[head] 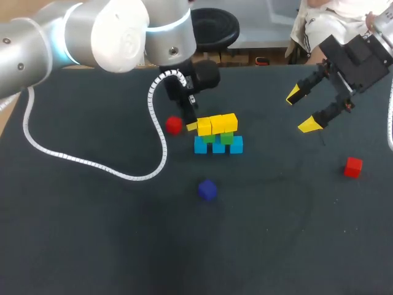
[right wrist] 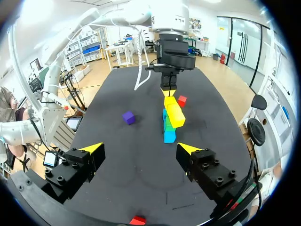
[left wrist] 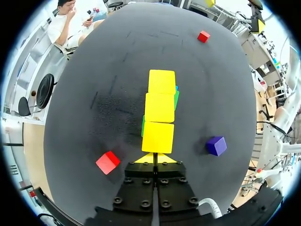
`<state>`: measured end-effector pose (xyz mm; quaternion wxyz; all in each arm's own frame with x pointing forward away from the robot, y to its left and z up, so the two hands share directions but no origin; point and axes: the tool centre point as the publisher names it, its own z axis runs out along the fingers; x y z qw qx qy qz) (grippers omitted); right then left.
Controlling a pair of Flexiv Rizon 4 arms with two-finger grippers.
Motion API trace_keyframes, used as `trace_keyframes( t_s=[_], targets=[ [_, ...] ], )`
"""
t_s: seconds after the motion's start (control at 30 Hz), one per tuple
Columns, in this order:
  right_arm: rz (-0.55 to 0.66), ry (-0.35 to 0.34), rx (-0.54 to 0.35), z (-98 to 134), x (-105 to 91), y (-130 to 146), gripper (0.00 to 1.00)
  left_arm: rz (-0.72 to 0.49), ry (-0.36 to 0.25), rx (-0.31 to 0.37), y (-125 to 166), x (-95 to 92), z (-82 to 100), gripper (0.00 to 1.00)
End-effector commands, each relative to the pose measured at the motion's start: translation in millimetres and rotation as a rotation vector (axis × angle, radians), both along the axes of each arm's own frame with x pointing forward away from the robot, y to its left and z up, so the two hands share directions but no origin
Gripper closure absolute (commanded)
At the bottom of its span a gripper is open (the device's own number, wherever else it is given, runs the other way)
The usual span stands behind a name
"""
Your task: Place the blue cubes, place green cubes on the blue cubes, place the yellow cubes on the green cubes, then place the red cubes on the yellow cubes, and place purple cube on the red cubes.
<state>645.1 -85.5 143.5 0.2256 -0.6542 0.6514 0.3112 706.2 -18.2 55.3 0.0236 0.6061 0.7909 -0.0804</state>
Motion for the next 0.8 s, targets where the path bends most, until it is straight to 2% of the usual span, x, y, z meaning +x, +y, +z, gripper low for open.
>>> trace_keyframes(
  t_s=[0.03, 0.8],
  targets=[
    [0.0, -0.001, 0.002, -0.4, 0.1, 0.1, 0.0, -0.001, 0.007, 0.003, -0.3, 1.9, 0.5, 1.0],
    [0.0, -0.001, 0.002, -0.4, 0.1, 0.1, 0.0, 0.002, 0.015, -0.006, -3.1, -1.5, -1.1, 1.0]
  ],
)
